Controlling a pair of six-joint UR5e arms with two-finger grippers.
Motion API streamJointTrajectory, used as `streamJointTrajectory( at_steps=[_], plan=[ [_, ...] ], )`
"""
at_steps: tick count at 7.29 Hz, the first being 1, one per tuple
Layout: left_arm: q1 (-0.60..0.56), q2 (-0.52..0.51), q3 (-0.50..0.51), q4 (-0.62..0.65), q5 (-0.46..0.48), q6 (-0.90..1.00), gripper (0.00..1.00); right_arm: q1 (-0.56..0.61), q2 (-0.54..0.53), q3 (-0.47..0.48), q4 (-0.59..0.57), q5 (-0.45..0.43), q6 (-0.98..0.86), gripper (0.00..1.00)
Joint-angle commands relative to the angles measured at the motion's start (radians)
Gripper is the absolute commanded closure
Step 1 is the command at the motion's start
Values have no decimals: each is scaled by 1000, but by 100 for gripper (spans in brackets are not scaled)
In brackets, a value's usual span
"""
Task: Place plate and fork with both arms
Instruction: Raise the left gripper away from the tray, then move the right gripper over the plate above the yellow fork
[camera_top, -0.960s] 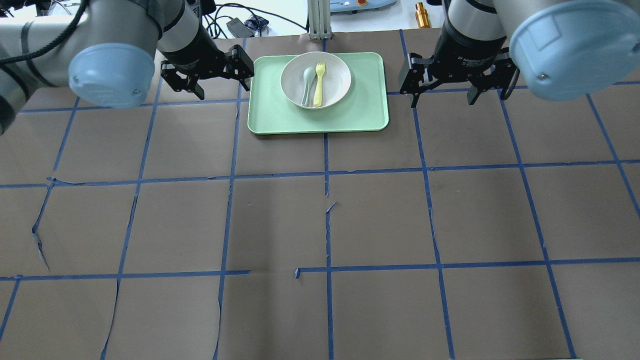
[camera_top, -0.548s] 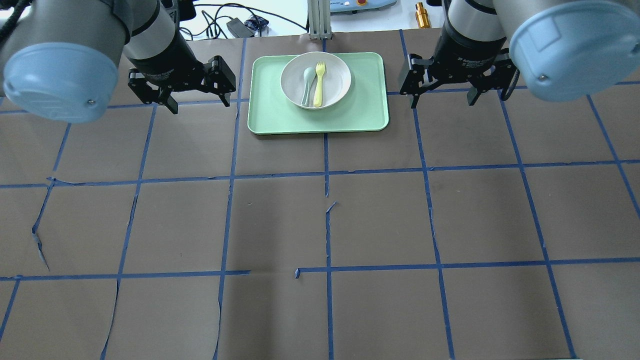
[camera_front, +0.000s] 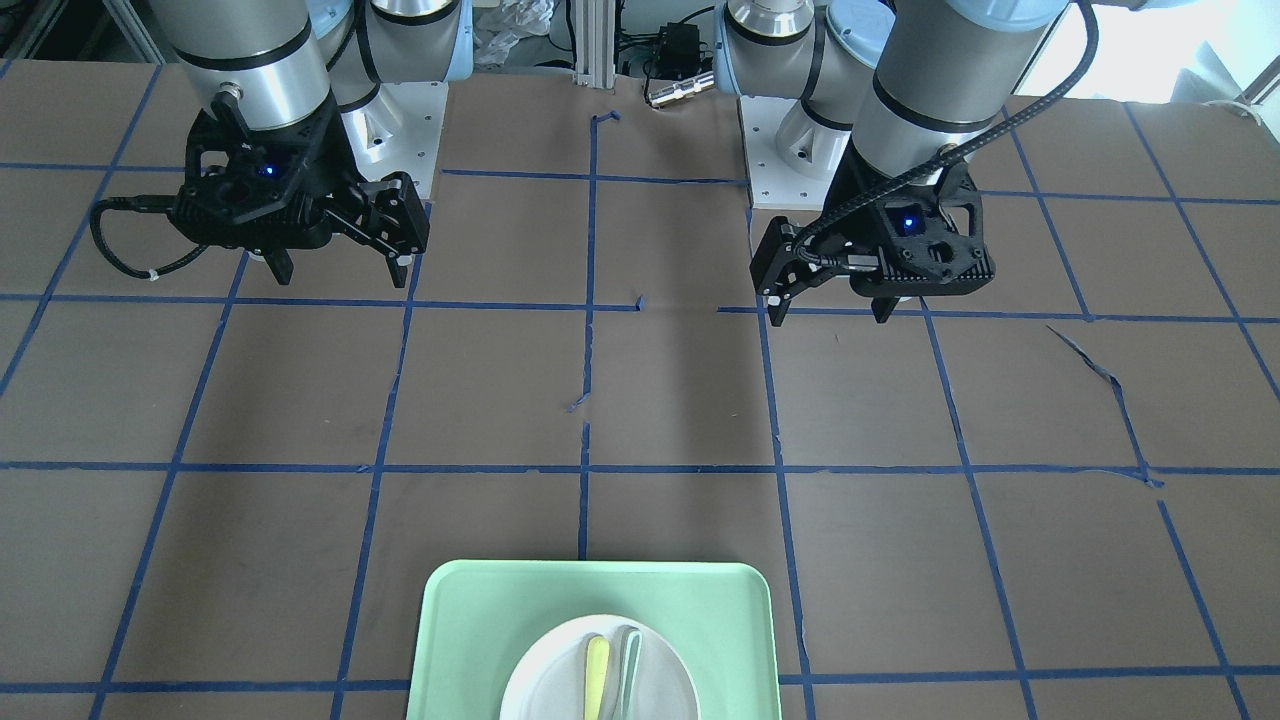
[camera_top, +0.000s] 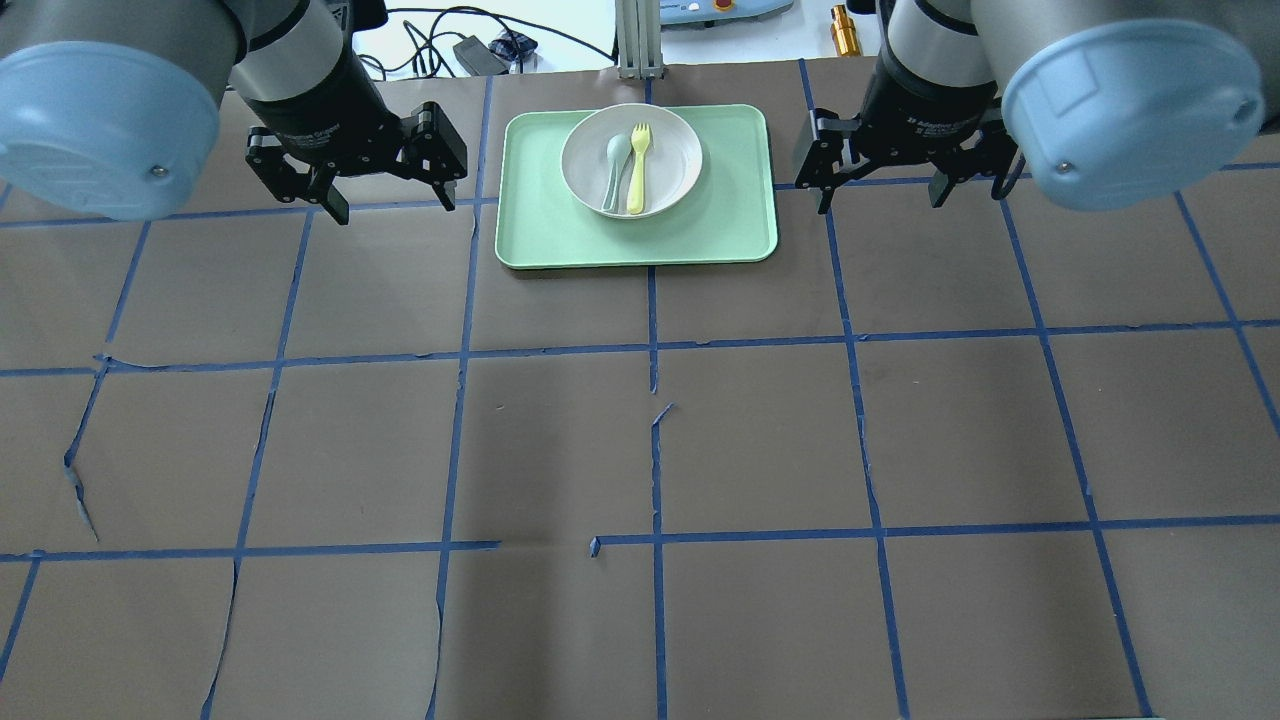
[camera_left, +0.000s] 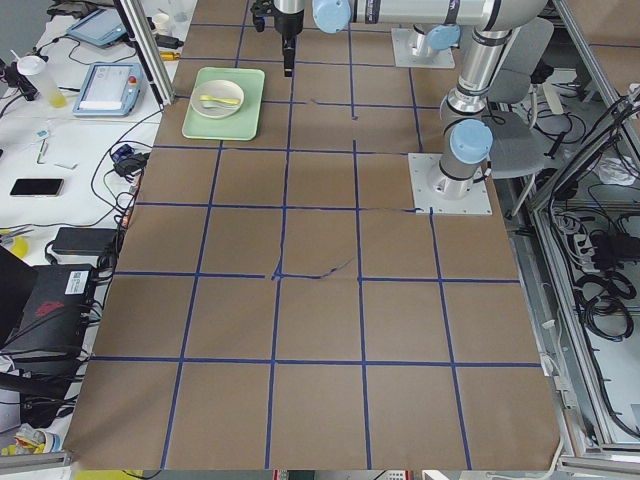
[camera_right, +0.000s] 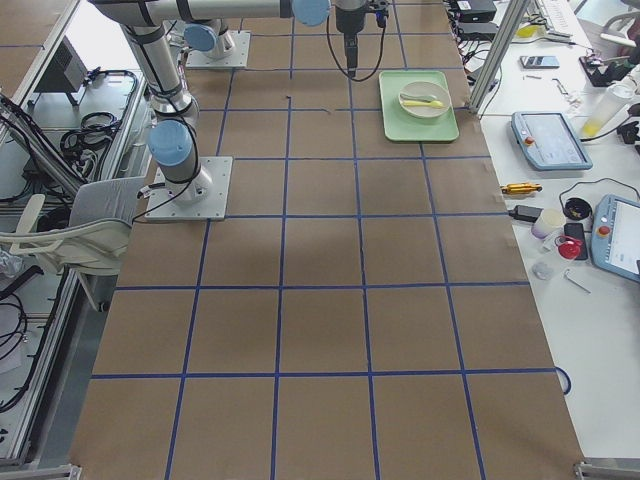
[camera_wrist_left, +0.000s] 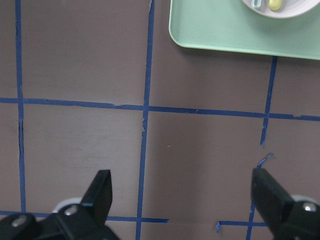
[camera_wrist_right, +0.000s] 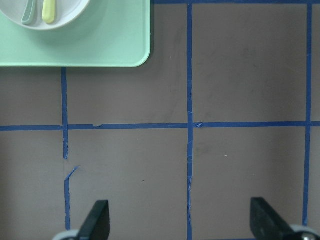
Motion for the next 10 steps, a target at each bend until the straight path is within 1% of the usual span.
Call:
streamJointTrajectory(
  at_steps=[1, 2, 3, 4, 5, 6, 7, 8, 9, 10],
  plan=[
    [0, -2, -5, -1, -2, -1, 0, 8, 105, -8, -111, 7, -20, 0],
    [0, -2, -5, -1, 1, -2, 0, 23, 212, -70, -166, 13, 3, 0],
    [0, -2, -5, -1, 0, -3, 0, 86, 362, -197, -200, 1, 45, 0],
    [0, -2, -7, -1, 0, -2, 0, 115, 510, -341, -203, 6, 122, 0],
    [0, 0, -7, -1, 0, -2, 0, 129, 616, -444, -215, 16, 198, 0],
    [0, 0, -8, -1, 0, -3, 0, 143, 714, -491, -313, 61, 302, 0],
    [0, -2, -8, -1, 0, -3, 0, 157, 756, -499, -352, 79, 317, 1],
    [0, -2, -8, -1, -2, -3, 0, 169, 775, -499, -357, 81, 316, 5],
    [0, 0, -8, -1, -2, -3, 0, 178, 799, -499, -379, 81, 314, 12],
    [0, -2, -10, -1, -2, -3, 0, 180, 805, -499, -392, 81, 314, 31]
  ],
)
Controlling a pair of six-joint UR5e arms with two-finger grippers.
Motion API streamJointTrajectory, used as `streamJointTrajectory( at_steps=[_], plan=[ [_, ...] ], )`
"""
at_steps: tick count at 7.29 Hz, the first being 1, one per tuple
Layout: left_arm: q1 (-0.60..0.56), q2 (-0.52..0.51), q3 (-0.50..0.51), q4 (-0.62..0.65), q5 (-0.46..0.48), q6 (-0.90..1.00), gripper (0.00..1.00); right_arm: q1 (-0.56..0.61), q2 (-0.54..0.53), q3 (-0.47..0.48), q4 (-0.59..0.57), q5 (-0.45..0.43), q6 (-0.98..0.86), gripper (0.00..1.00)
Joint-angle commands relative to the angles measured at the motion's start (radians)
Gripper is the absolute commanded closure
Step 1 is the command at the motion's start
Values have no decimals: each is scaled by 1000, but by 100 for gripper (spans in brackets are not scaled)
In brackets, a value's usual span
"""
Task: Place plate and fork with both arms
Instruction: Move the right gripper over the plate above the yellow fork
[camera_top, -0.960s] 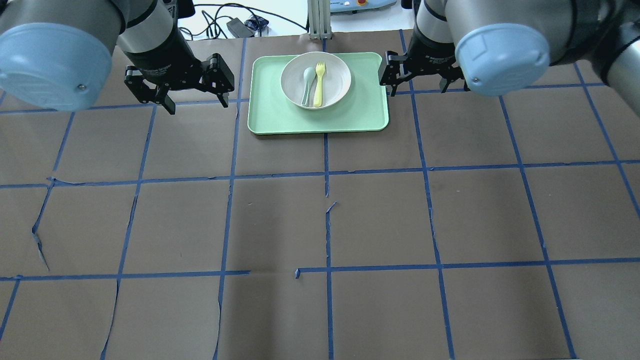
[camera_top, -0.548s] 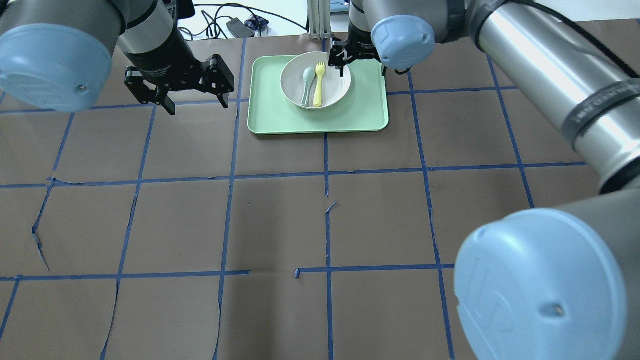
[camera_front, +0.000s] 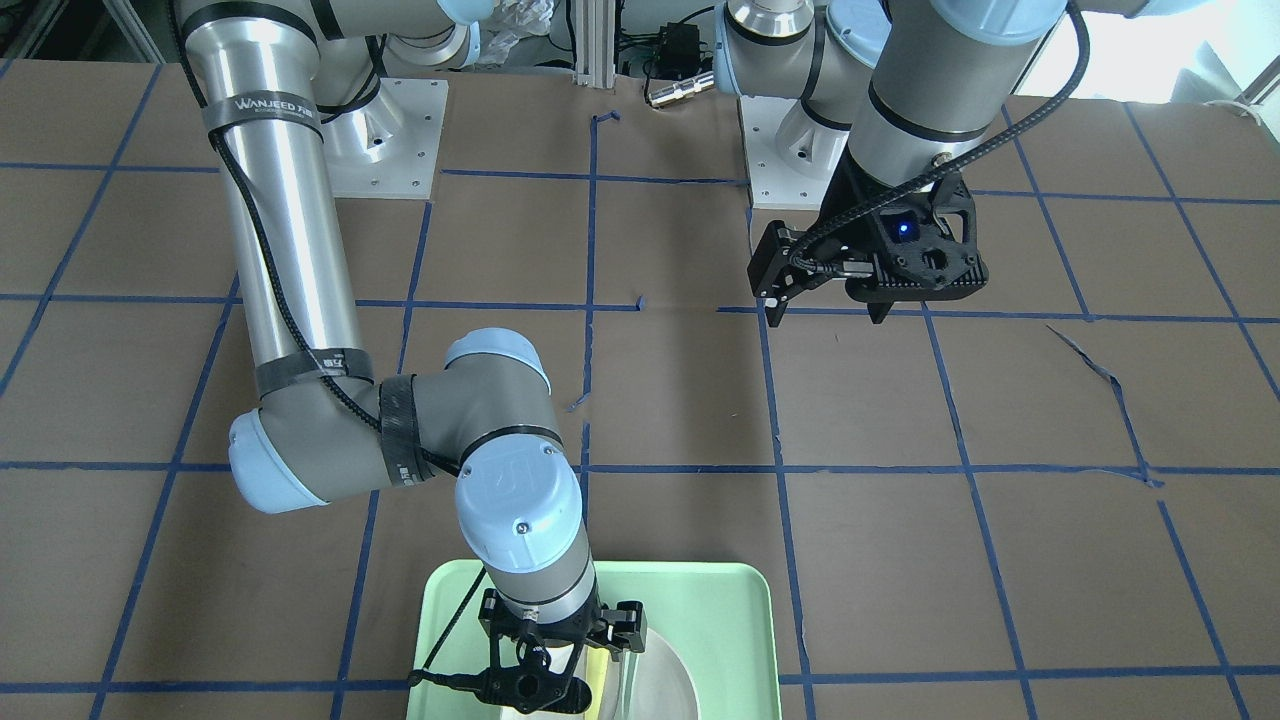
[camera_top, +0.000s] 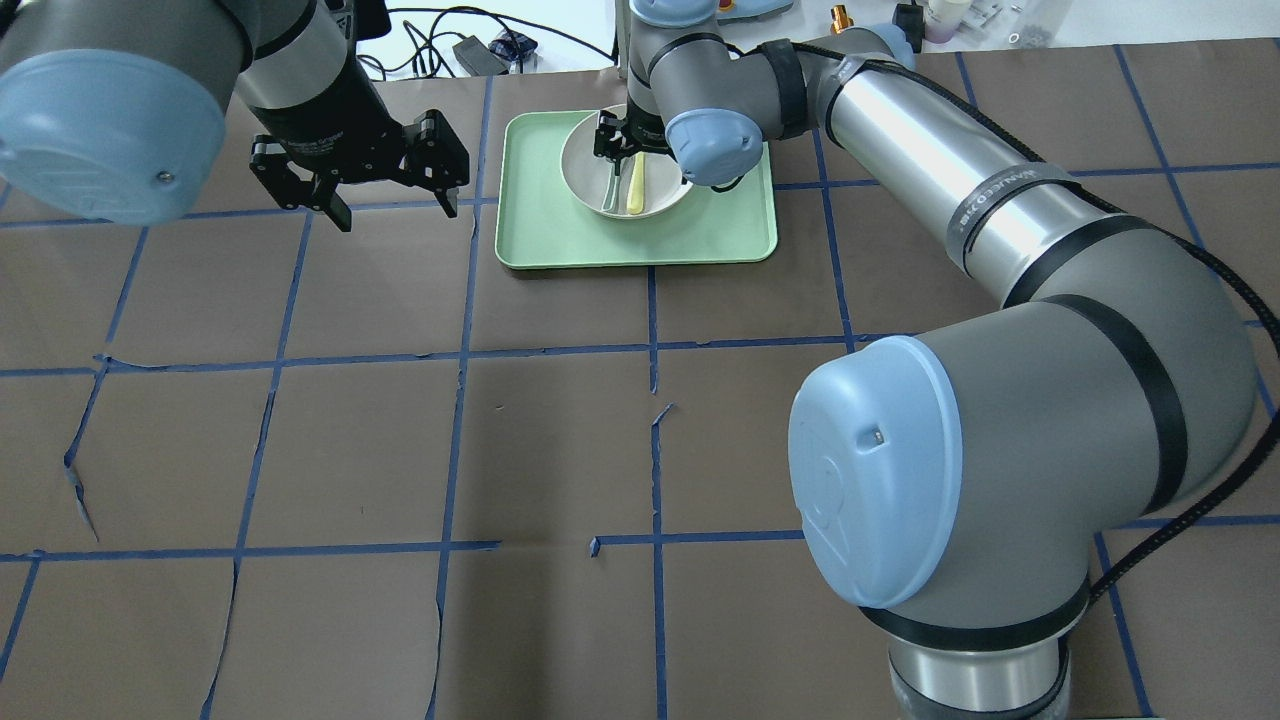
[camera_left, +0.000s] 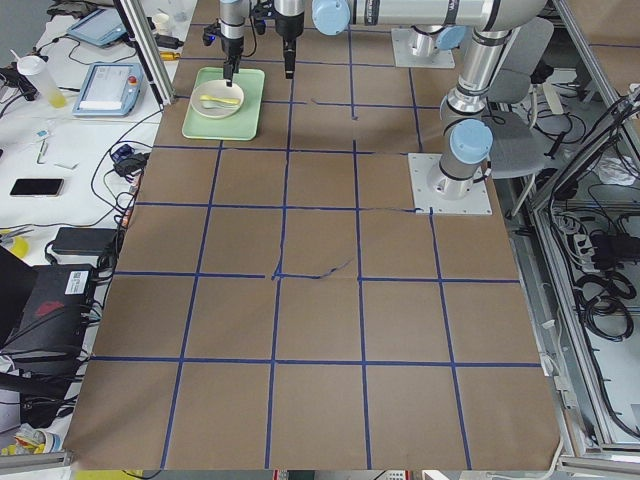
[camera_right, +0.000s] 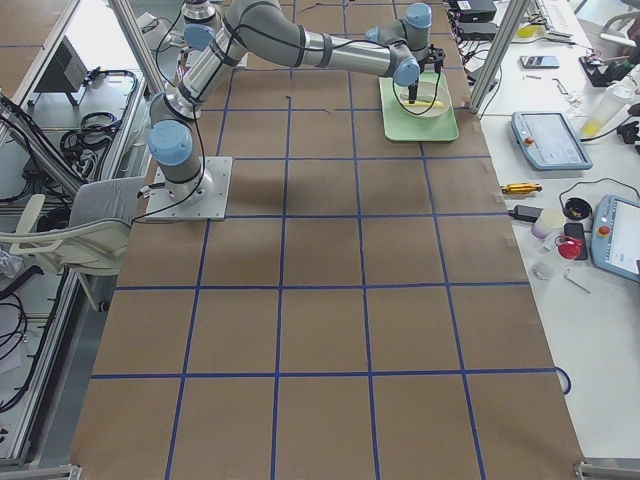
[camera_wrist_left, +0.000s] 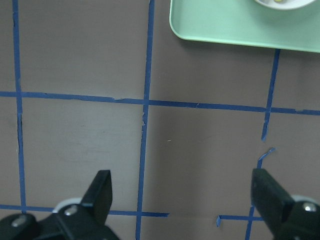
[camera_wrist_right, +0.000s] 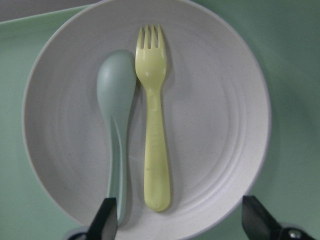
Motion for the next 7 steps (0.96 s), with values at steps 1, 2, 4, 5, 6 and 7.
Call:
streamJointTrajectory(
  at_steps=[1, 2, 4, 5, 6, 7],
  plan=[
    [0, 1, -4, 0, -2, 0, 0, 6, 21, 0, -22, 0, 1, 33],
    [0, 2, -7, 0, -3, 0, 0, 6, 38, -1, -35, 1, 1, 33],
    [0, 1, -7, 0, -3, 0, 0, 6, 46, -1, -59, 11, 1, 33],
    [0, 2, -7, 0, -3, 0, 0, 6, 51, -1, -59, 15, 1, 33],
    [0, 2, -7, 0, -3, 0, 0, 6, 61, -1, -60, 14, 0, 34],
    [0, 1, -7, 0, -3, 0, 0, 6, 63, -1, -63, 14, 0, 35]
  ],
)
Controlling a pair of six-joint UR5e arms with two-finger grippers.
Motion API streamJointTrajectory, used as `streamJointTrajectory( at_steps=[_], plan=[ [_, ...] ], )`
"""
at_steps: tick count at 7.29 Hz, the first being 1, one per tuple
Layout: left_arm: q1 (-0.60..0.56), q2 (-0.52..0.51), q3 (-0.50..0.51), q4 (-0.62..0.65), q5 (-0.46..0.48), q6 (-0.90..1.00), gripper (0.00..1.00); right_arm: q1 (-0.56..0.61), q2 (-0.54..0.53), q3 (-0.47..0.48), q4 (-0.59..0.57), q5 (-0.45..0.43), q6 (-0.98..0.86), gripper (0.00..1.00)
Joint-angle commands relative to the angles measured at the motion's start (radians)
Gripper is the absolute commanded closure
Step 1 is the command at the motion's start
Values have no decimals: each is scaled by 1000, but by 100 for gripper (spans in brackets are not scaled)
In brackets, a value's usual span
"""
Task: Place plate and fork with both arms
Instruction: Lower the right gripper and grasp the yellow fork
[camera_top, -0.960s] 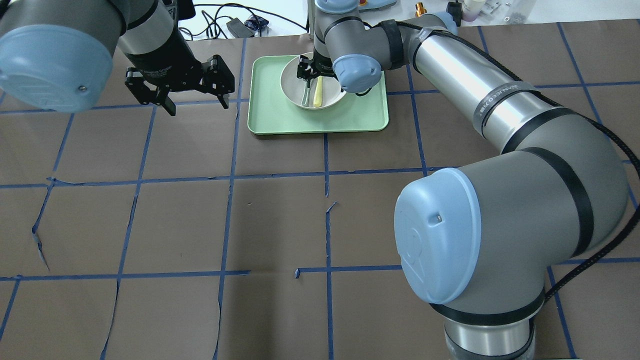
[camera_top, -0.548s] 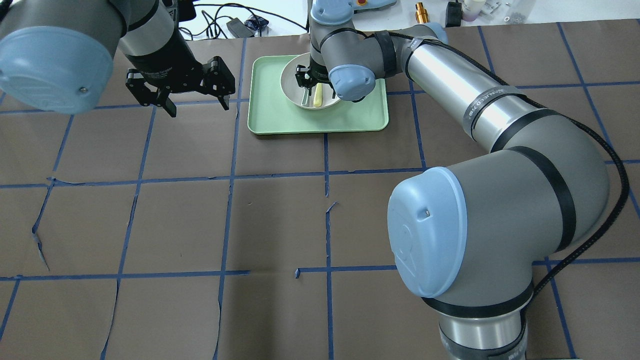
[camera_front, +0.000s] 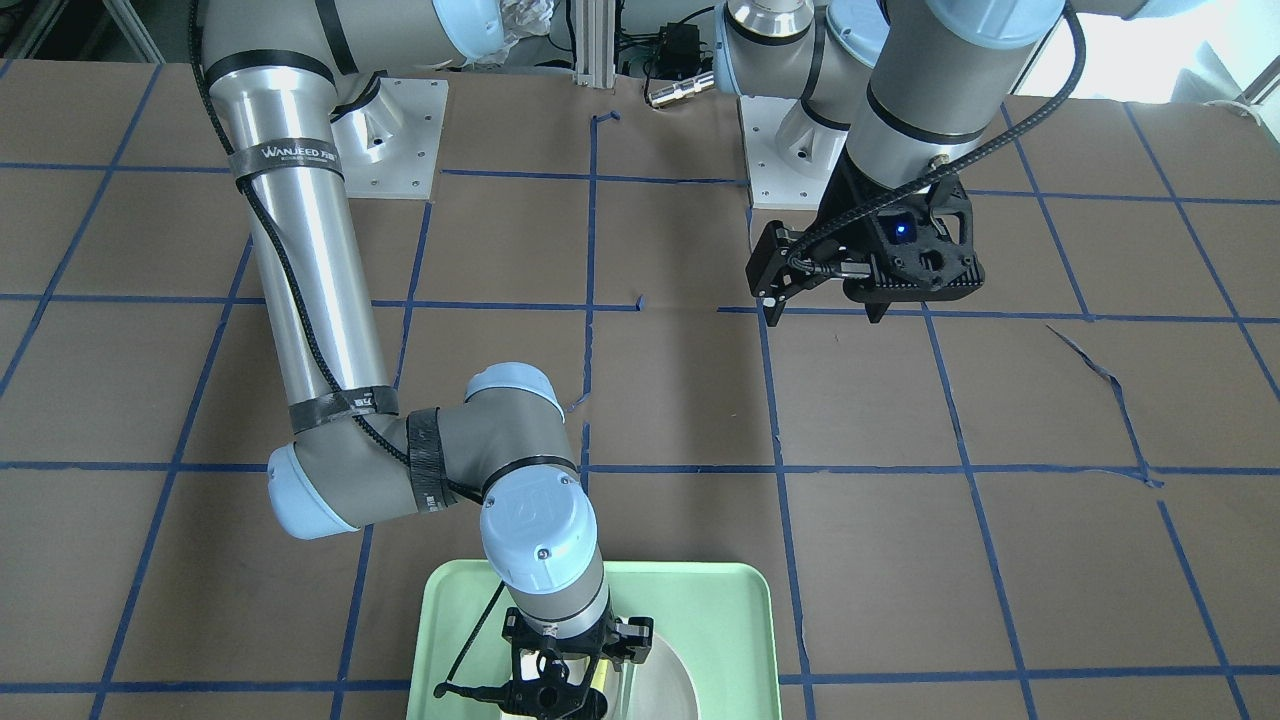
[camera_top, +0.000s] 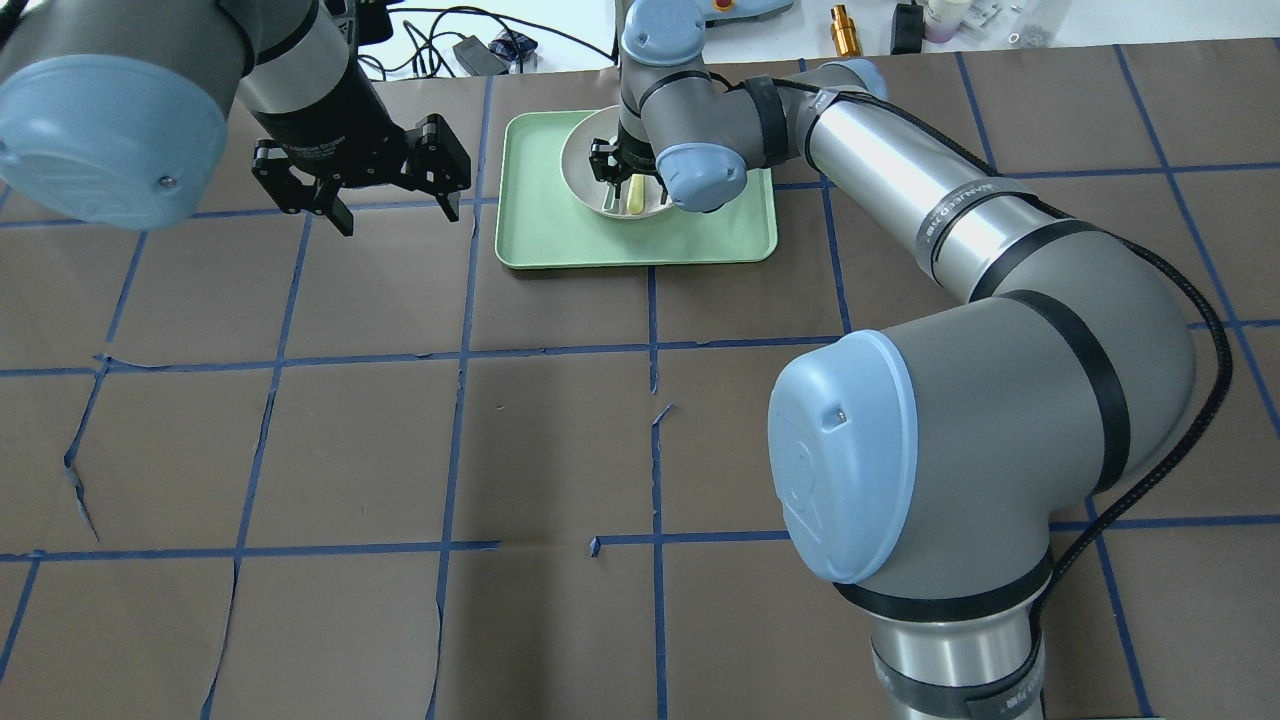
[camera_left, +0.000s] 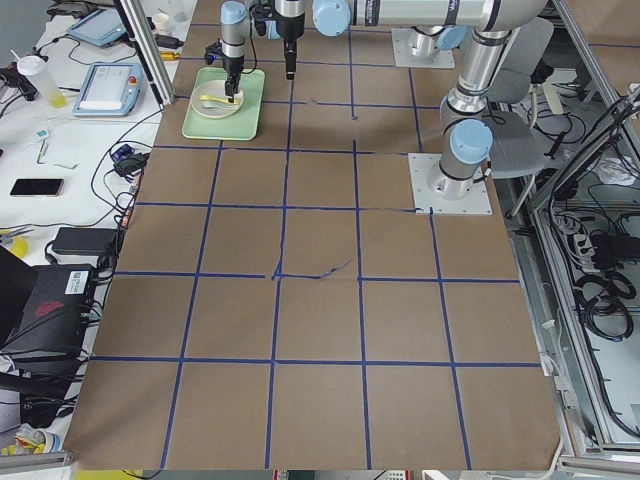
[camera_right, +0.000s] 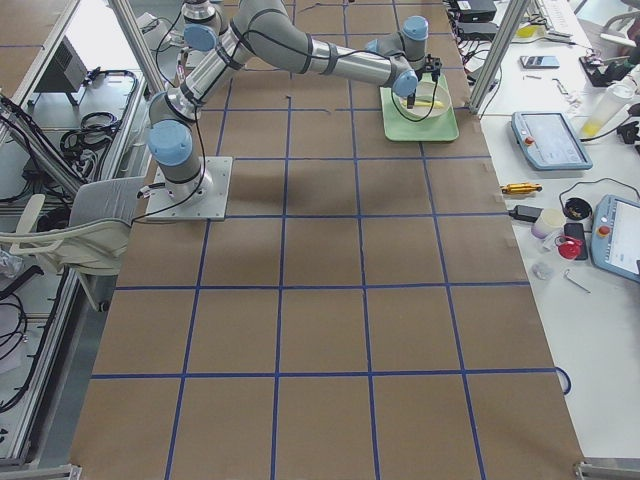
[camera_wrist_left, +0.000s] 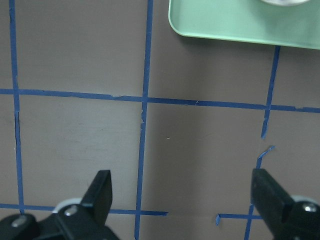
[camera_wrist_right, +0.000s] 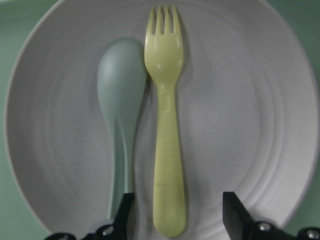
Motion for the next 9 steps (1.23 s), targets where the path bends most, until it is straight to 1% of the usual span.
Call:
streamJointTrajectory(
  at_steps=[1, 3, 7, 9],
  plan=[
    [0, -1, 0, 2, 0, 0, 0, 0, 7, 0, -5, 0, -2, 40],
    [0, -3, 0, 3, 0, 0, 0, 0, 9, 5, -5, 0, -7, 42],
    [0, -3, 0, 5, 0, 0, 0, 0, 9, -2, -8, 0, -8, 42],
    [0, -3, 0, 6, 0, 0, 0, 0, 16, -30, -8, -3, -42, 42]
  ],
)
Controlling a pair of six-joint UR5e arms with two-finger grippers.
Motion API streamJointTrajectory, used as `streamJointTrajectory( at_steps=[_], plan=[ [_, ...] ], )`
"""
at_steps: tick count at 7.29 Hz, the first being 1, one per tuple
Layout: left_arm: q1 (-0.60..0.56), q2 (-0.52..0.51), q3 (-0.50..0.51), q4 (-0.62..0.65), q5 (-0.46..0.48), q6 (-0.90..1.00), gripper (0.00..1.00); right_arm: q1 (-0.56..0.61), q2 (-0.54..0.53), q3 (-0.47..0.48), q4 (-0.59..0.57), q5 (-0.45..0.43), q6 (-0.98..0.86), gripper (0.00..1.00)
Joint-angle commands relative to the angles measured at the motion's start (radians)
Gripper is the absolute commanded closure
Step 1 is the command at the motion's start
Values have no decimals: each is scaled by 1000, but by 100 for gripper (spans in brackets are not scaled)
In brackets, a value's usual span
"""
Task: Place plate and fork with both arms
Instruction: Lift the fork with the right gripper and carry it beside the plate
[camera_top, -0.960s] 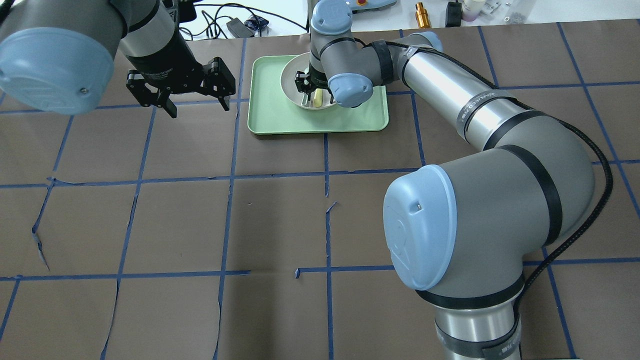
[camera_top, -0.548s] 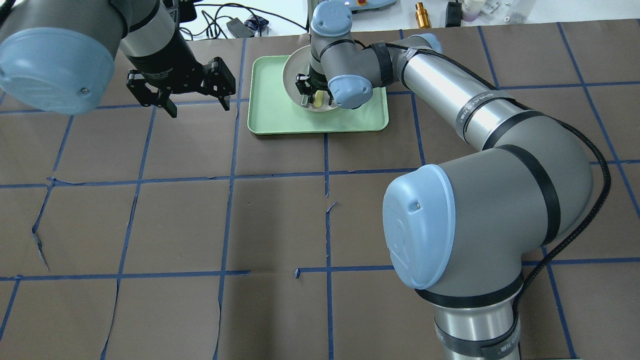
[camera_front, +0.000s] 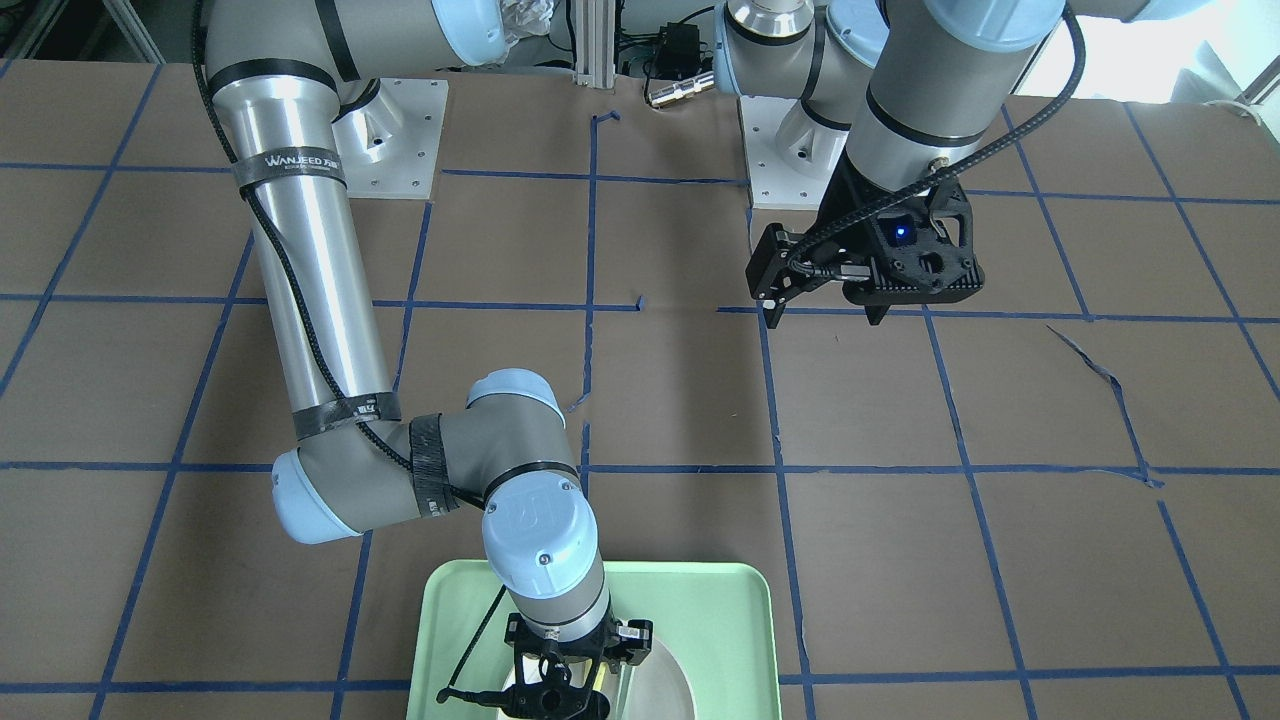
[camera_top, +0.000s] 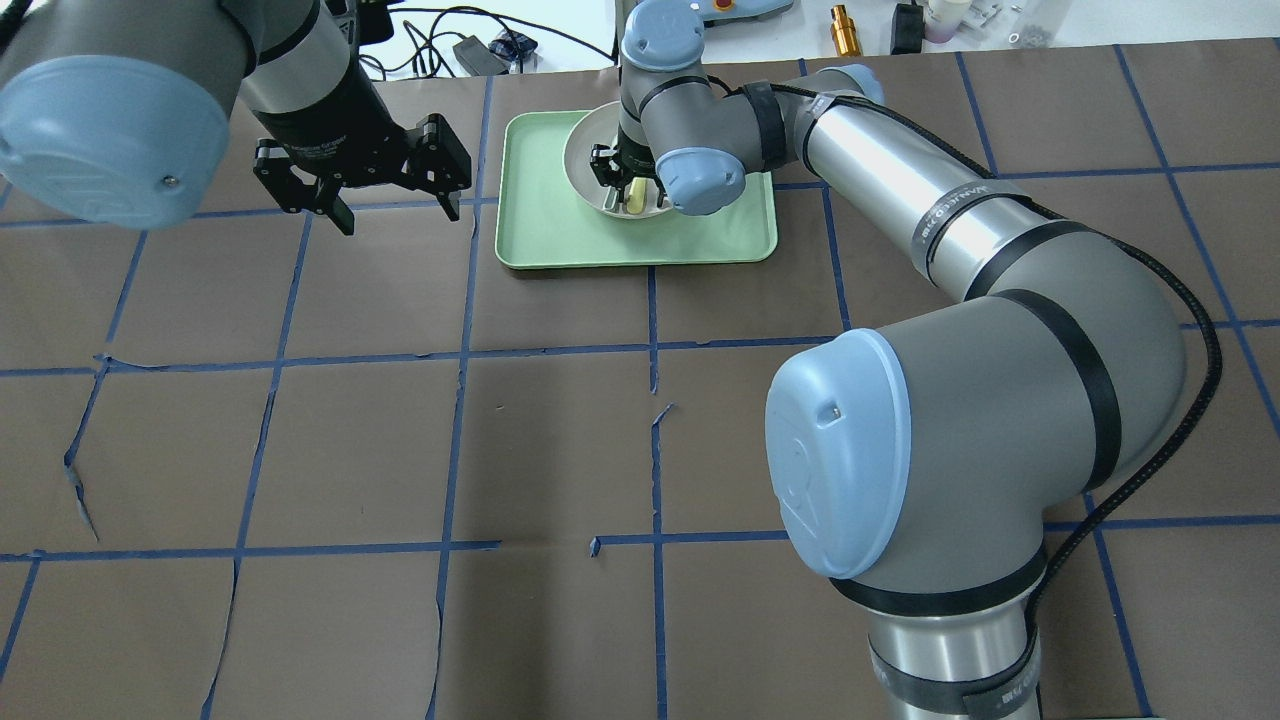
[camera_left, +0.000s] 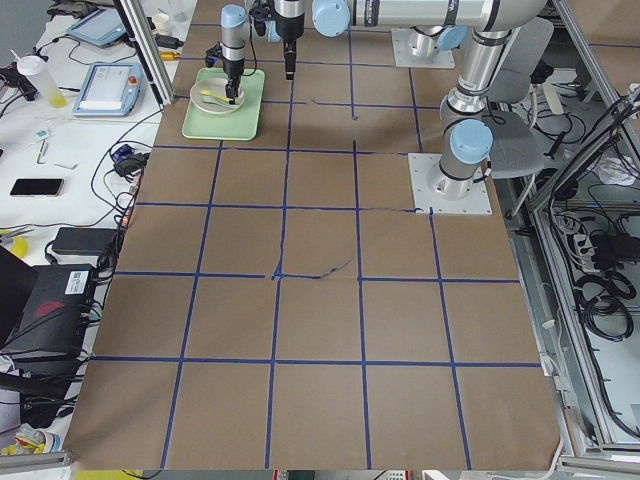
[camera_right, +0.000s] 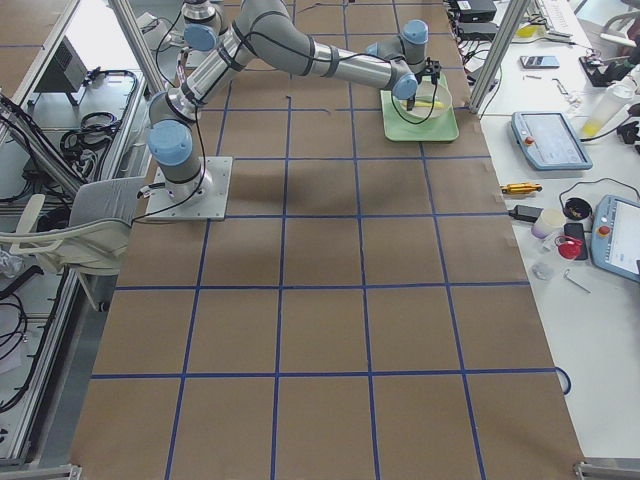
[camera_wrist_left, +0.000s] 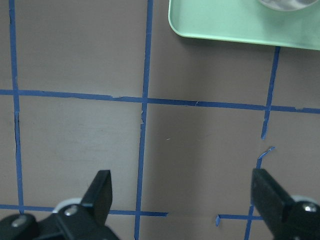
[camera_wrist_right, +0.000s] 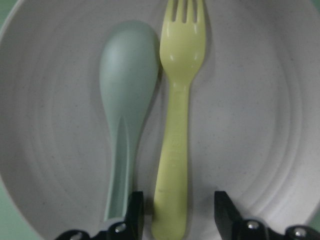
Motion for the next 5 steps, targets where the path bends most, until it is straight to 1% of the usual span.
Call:
streamJointTrajectory(
  at_steps=[1, 4, 5],
  plan=[
    [0, 0, 0, 1, 0, 0, 0, 0, 11, -31, 3, -9, -24, 42],
    [0, 0, 0, 3, 0, 0, 0, 0, 34, -51, 3, -16, -44, 42],
    [0, -2, 0, 3, 0, -2, 0, 0, 37, -51, 3, -19, -44, 46]
  ],
)
